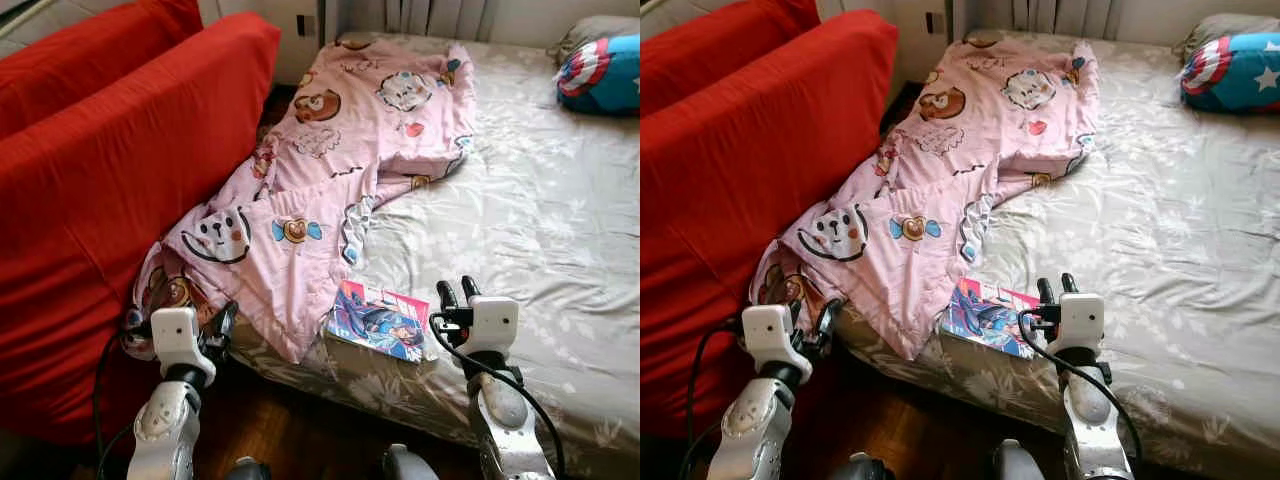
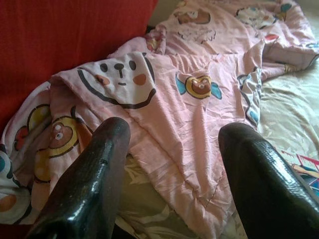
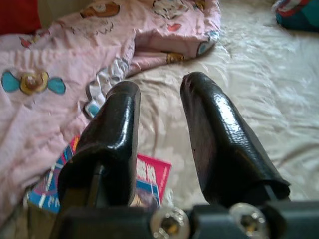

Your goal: Clean up the room

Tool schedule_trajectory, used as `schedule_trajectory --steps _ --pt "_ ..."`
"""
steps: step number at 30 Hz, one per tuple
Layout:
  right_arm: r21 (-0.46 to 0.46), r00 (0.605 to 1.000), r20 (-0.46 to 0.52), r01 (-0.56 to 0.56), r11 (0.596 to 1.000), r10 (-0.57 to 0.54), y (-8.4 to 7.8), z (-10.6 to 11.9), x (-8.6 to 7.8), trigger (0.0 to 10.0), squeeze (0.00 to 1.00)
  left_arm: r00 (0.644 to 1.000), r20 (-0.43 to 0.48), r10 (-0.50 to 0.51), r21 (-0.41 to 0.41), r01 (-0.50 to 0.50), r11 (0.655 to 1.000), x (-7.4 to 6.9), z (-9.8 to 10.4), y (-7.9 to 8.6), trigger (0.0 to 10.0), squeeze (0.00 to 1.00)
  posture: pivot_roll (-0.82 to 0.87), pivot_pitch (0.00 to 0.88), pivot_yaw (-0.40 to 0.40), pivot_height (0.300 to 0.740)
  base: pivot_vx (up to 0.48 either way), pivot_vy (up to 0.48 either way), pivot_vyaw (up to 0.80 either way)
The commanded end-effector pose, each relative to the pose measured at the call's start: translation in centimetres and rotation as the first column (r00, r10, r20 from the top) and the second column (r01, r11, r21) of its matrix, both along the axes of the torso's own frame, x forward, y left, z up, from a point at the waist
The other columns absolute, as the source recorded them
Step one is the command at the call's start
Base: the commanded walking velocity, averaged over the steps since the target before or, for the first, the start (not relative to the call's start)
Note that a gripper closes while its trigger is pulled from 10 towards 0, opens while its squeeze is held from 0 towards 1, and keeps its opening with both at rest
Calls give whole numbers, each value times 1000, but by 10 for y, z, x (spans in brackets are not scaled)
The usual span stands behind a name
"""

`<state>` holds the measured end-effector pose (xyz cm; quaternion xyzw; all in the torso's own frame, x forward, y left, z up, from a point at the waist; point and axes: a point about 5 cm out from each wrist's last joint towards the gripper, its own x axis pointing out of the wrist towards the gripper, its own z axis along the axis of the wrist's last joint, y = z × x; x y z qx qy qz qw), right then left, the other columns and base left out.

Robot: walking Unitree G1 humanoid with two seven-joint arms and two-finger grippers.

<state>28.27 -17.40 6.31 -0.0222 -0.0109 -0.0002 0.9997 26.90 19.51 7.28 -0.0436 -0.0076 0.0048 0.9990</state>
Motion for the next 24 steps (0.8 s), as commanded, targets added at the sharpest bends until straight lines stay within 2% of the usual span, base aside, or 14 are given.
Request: schedule_trajectory --steps 1,5,8,24 --pt "1 1000 -26 -3 1000 3 1 -3 -3 10000 0 1000 -14 9 -3 -9 1000 -3 -2 2 10000 0 -146 194 18 656 0 0 0" --pt "3 1000 -31 -1 1000 1 1 -3 -3 10000 0 1000 -10 8 -4 -8 1000 -1 0 0 10000 0 -147 199 17 636 0 0 0" --pt "14 1000 0 -5 1000 5 0 -1 -3 10000 0 1000 -9 11 -5 -11 1000 0 1 0 10000 0 -147 200 17 636 0 0 0" --pt "19 999 -36 -22 1000 23 1 -4 -3 10000 0 999 -43 6 -5 -6 1000 -6 -5 -2 10000 0 -146 204 17 636 0 0 0"
